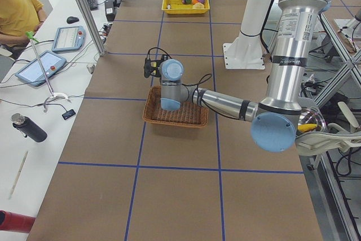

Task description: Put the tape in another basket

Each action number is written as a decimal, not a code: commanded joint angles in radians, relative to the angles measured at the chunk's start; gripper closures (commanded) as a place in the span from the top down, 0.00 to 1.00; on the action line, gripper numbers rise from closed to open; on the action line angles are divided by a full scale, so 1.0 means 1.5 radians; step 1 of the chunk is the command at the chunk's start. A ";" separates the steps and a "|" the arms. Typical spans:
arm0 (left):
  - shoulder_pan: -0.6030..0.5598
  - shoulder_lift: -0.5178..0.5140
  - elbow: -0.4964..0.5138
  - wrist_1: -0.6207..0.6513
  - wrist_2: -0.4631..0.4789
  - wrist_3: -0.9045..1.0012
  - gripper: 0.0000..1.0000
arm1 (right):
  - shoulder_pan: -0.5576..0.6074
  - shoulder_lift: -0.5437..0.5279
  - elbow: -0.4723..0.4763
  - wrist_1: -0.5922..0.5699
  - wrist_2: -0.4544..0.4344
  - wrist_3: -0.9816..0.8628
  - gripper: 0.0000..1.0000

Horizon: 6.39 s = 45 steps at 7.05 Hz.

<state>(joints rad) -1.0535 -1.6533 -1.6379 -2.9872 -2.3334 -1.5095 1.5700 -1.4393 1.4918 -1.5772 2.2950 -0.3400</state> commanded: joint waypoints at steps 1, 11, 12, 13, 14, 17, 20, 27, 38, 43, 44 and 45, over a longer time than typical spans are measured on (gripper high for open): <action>0.000 0.045 0.050 -0.079 0.002 -0.001 0.00 | 0.022 -0.024 -0.002 -0.007 -0.008 -0.044 1.00; 0.011 0.031 0.154 -0.183 0.077 0.030 0.98 | 0.026 -0.018 0.039 -0.069 -0.005 -0.029 1.00; 0.011 0.029 0.151 -0.183 0.074 0.030 0.98 | 0.026 -0.018 0.039 -0.068 -0.005 -0.029 1.00; 0.011 0.018 0.148 -0.183 0.073 0.030 0.98 | 0.026 -0.018 0.037 -0.067 -0.005 -0.030 1.00; 0.001 0.008 0.147 -0.182 0.074 0.034 0.98 | 0.026 -0.018 0.037 -0.067 -0.005 -0.030 1.00; -0.053 0.004 0.108 -0.089 0.077 0.183 0.98 | 0.026 -0.018 0.037 -0.067 -0.005 -0.030 1.00; -0.172 0.001 0.075 0.064 0.081 0.493 0.98 | 0.026 -0.019 0.035 -0.067 -0.005 -0.030 1.00; -0.351 -0.010 0.071 0.711 0.187 1.170 0.98 | 0.026 -0.025 0.029 -0.066 -0.006 -0.032 1.00; -0.372 0.010 0.031 1.027 -0.003 1.159 0.98 | 0.027 -0.052 0.013 -0.066 -0.016 -0.031 1.00; -0.372 0.019 0.027 0.974 0.000 1.157 0.98 | 0.027 -0.053 0.007 -0.066 -0.014 -0.031 1.00; -0.372 0.019 0.027 0.972 0.001 1.157 0.98 | 0.027 -0.054 0.008 -0.066 -0.014 -0.031 1.00; -0.372 0.019 0.026 0.972 0.001 1.157 0.98 | 0.027 -0.054 0.008 -0.066 -0.013 -0.031 1.00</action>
<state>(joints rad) -1.6122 -1.6246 -1.5968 -1.5272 -2.3327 0.2256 1.6107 -1.5194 1.5039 -1.6767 2.2737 -0.3866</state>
